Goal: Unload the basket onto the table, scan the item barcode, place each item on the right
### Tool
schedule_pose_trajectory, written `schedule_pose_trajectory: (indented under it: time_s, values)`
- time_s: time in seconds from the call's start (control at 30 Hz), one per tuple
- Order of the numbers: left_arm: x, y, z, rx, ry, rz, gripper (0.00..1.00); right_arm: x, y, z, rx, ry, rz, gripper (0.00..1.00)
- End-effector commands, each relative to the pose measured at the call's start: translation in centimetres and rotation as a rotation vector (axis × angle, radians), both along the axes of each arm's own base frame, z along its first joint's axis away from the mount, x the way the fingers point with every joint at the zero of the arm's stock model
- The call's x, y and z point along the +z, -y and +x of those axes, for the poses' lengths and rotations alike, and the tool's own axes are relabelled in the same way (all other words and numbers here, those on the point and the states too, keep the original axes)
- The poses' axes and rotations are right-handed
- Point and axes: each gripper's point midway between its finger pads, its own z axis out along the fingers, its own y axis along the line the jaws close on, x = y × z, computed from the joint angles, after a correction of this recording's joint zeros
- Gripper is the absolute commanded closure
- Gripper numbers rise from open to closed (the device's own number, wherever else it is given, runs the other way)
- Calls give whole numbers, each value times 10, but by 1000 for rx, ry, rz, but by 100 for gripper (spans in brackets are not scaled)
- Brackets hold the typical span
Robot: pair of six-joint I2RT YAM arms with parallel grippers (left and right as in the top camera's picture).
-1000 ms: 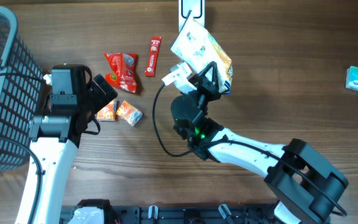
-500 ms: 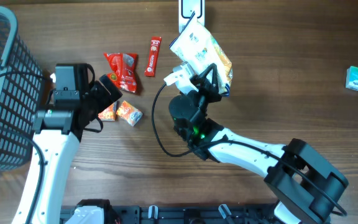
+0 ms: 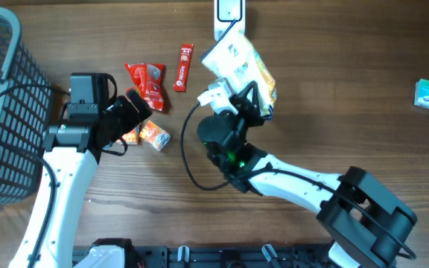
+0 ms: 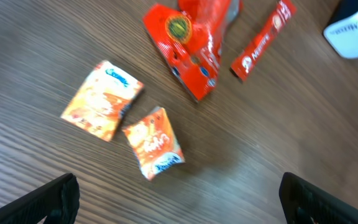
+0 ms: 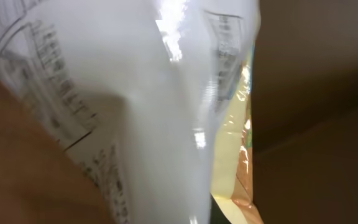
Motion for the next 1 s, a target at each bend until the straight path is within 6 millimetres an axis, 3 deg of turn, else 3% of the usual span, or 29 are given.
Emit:
schedule_pose_trajectory:
  time_s: [0.0,0.1,0.27,0.43,0.57,0.77,0.97]
  values:
    - [-8,12,1,-45,-33,-52,0,-25,-30,-12,167,-146,284,96]
    - [-11,12,-1,-45,-50,-52,0,-31,-39,-22,220,-319,560,96]
    - [-12,12,-2,-47,-57,-54,0,13,-29,-23,287,-386,898,96]
    - [-8,38,-2,-118,-57,-187,0,38,-33,-32,407,-533,1221,96]
    - [-4,68,6,-218,-42,-349,0,33,-35,-35,406,-684,1430,96]
    - [14,114,20,-462,55,-604,0,20,-42,-39,436,-881,1589,96]
    - [16,126,36,-534,121,-663,0,20,-45,-38,480,-1096,1826,96]
